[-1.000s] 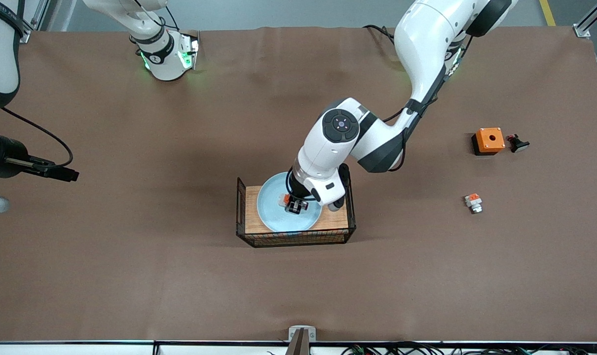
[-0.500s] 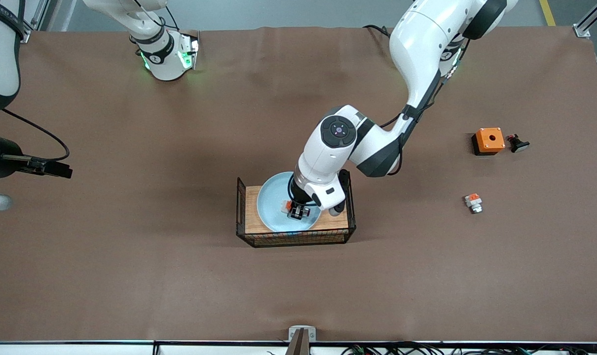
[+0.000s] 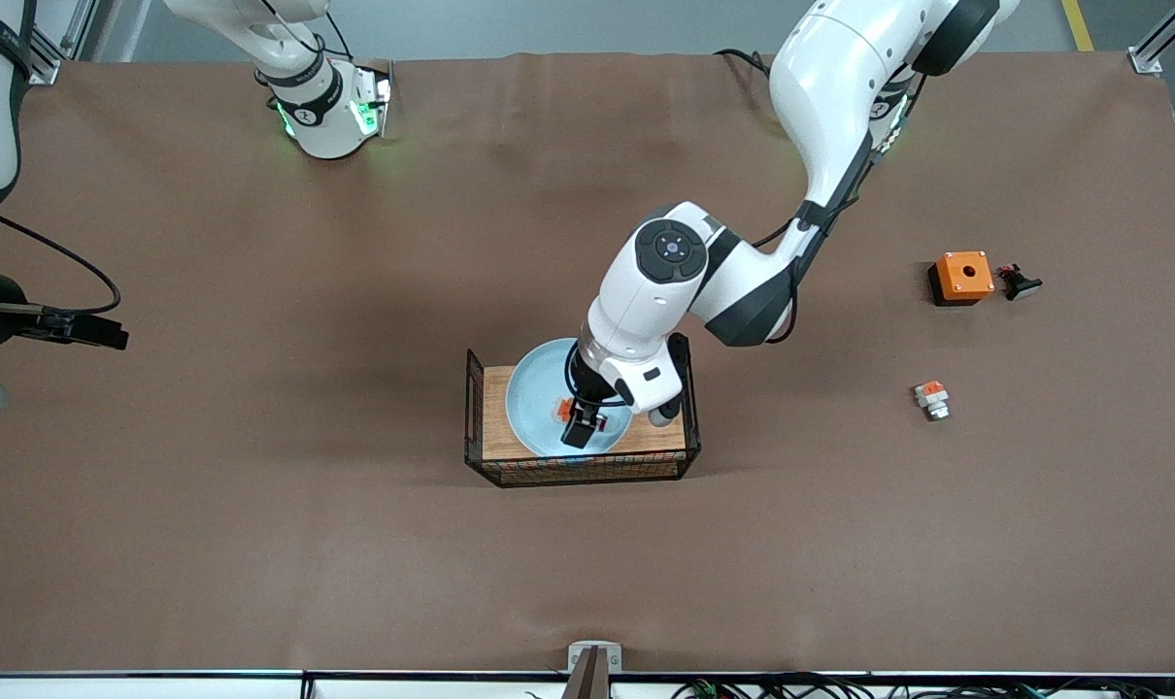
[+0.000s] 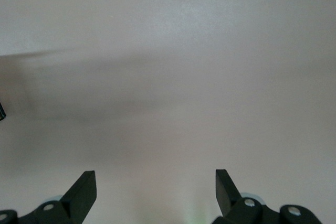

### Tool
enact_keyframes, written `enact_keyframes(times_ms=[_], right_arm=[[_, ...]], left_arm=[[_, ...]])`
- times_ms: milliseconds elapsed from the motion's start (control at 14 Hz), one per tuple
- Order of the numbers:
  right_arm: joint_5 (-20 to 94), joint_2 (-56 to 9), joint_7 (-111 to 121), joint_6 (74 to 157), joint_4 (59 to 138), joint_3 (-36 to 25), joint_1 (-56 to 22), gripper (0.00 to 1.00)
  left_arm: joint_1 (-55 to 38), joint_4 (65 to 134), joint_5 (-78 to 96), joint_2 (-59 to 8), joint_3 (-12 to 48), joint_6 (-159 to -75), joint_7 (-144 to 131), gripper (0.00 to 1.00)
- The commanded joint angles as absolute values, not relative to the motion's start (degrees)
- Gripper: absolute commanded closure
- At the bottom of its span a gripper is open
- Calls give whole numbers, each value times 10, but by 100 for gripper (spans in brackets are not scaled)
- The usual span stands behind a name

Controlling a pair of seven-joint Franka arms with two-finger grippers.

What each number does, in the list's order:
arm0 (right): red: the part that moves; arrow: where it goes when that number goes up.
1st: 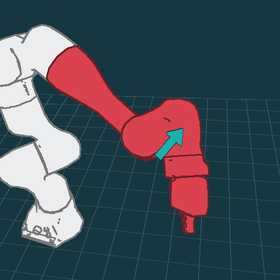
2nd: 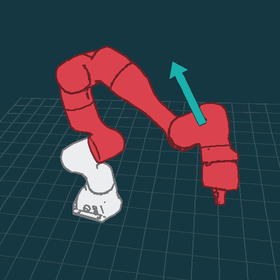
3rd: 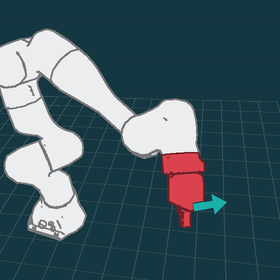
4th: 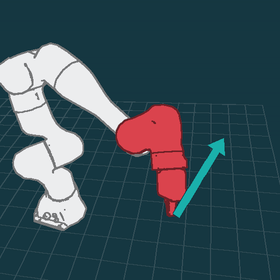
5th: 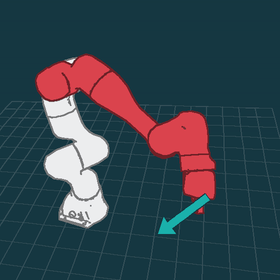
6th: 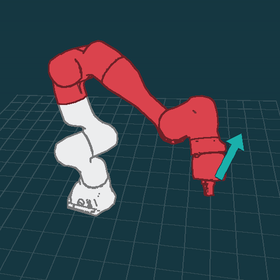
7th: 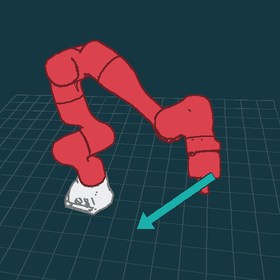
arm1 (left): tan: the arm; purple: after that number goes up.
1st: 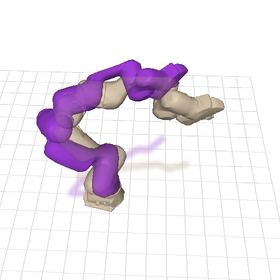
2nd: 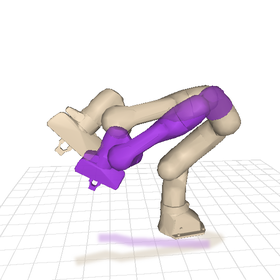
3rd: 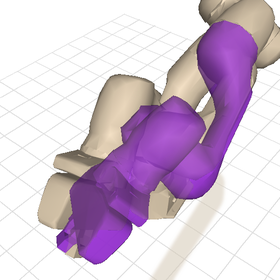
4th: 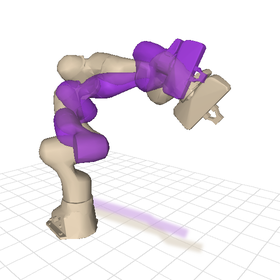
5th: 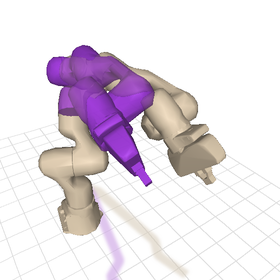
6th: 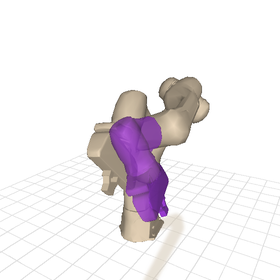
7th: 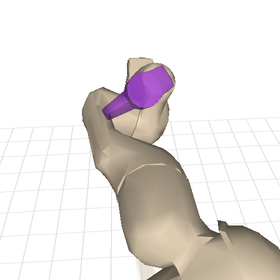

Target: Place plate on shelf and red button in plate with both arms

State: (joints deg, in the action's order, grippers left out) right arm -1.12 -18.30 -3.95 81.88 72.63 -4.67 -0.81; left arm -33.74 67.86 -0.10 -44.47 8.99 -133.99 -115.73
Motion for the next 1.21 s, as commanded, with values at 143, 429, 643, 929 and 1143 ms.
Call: enact_keyframes(times_ms=[143, 429, 643, 929, 1143], right_arm=[[16, -155, -27, 816, 725, -40, 21, 0], [35, -117, -32, 772, 737, -37, 18, 0], [32, -91, -32, 780, 771, -37, 18, 0], [28, -10, -29, 833, 879, -35, 12, 0], [15, 1, -32, 832, 882, -34, -3, 0]], left_arm=[[-320, 694, -3, -382, 83, -1325, -1144, 0], [-285, 697, 8, -341, 89, -1246, -1037, 1], [-247, 705, 11, -309, 91, -1148, -915, 1], [-189, 744, 10, -260, 90, -1089, -634, 1], [-143, 814, 3, -213, 90, -1085, -504, 1]])
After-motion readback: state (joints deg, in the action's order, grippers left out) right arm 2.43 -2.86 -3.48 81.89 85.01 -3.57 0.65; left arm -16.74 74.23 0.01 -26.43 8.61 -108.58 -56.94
